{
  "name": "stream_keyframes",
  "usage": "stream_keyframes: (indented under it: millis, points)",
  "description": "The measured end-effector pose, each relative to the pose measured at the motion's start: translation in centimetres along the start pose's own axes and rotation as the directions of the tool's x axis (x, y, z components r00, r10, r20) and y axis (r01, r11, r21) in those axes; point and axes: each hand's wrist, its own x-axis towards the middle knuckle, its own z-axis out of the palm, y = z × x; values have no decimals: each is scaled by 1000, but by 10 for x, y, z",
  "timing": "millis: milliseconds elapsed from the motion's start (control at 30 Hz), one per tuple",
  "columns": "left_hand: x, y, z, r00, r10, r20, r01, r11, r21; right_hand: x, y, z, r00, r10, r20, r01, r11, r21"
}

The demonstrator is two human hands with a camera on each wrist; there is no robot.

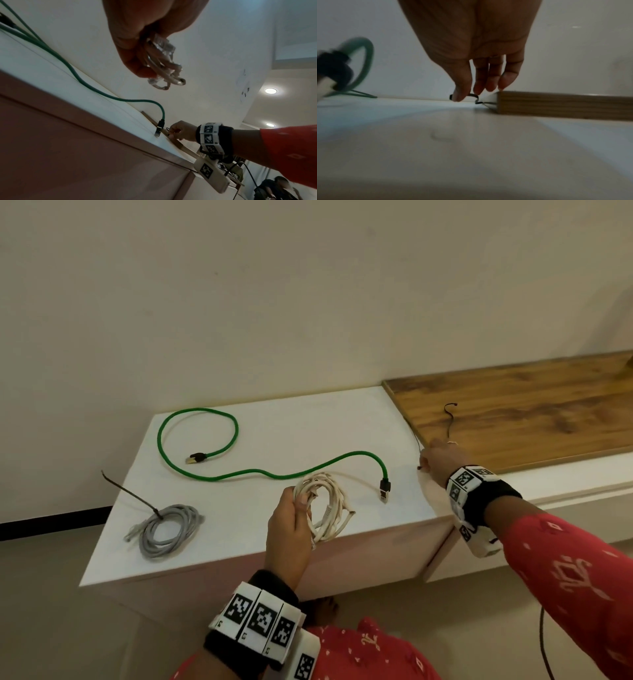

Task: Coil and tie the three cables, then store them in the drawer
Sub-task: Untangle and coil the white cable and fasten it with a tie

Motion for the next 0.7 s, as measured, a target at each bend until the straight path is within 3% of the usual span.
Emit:
stream_keyframes:
  millis: [133, 233, 367, 467, 600, 700]
  points:
    - [-5, 6, -4, 1000, 0, -18, 0, 1000, 6, -30, -16, -23, 981, -162, -110, 184, 955, 233]
    - [-13, 16, -9, 999, -16, -32, 16, 1000, 7, -71, -32, -50, 931, -301, -206, 360, 853, 377]
    - [-31, 36, -17, 999, 1, -44, -1, 1000, 4, -137, -64, -82, 882, -407, -238, 469, 708, 528]
    - [-45, 46, -21, 998, 29, -56, -27, 999, 22, -170, -86, -87, 877, -378, -298, 481, 656, 582]
    - [-64, 60, -24, 997, 50, -64, -48, 998, 31, -191, -99, -84, 902, -370, -223, 416, 604, 680]
    - [-76, 68, -24, 997, 46, -69, -43, 998, 43, -206, -108, -82, 910, -323, -259, 400, 521, 754]
